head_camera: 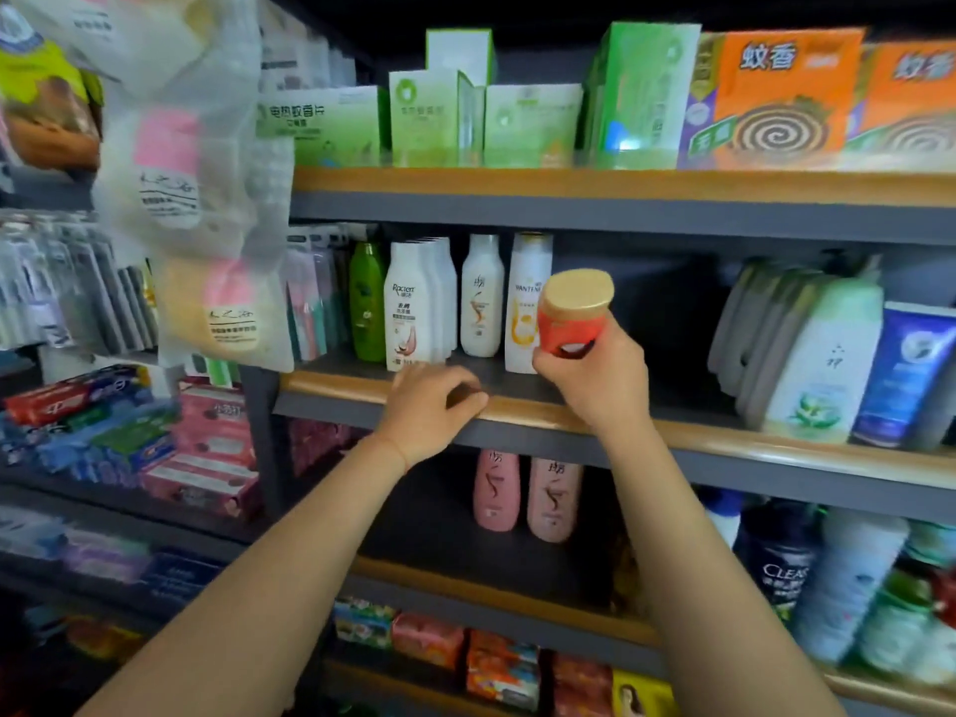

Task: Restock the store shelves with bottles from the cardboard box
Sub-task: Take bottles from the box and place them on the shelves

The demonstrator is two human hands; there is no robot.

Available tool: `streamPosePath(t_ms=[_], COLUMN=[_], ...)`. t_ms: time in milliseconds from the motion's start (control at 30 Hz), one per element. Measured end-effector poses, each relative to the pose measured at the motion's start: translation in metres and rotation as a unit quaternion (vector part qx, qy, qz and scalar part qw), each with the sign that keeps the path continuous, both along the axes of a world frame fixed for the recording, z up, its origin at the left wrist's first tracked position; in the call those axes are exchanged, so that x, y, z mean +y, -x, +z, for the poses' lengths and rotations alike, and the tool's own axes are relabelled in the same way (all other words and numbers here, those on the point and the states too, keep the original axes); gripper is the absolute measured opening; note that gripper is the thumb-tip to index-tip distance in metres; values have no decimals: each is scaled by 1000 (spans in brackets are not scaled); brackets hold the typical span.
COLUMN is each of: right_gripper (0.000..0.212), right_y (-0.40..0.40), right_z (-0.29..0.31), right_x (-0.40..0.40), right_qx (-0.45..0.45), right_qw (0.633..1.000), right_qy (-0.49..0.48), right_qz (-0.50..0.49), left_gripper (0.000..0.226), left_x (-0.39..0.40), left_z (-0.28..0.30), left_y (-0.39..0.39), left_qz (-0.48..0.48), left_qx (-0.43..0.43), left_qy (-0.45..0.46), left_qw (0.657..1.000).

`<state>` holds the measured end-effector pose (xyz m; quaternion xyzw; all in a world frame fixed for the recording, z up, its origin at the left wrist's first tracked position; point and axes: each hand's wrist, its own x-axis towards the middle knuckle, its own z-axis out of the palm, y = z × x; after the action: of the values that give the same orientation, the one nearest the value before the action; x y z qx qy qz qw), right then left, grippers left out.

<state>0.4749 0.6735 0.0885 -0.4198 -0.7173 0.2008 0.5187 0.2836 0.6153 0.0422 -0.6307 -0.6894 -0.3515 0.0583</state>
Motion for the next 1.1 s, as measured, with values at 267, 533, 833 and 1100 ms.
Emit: streamPosePath(t_ms=[267,533,833,1100], right_gripper=[49,37,38,49], right_y=[-1,18,30,21], right_z=[19,36,35,30], right_x=[68,107,127,129], right_qx=[-62,-46,-45,11], right_qw=[986,965,958,952], right_qy=[143,256,283,303], right_qz=[-53,22,19,48], left_gripper=[23,22,21,22], left_x=[8,11,8,9], left_z=[-9,-4,-1,-3], left_y=[0,3,1,1], left_qz=[29,23,19,19], left_qx=[37,24,18,22], left_qy=[-72,-35,-26,-24], left_qw=[996,999,999,999])
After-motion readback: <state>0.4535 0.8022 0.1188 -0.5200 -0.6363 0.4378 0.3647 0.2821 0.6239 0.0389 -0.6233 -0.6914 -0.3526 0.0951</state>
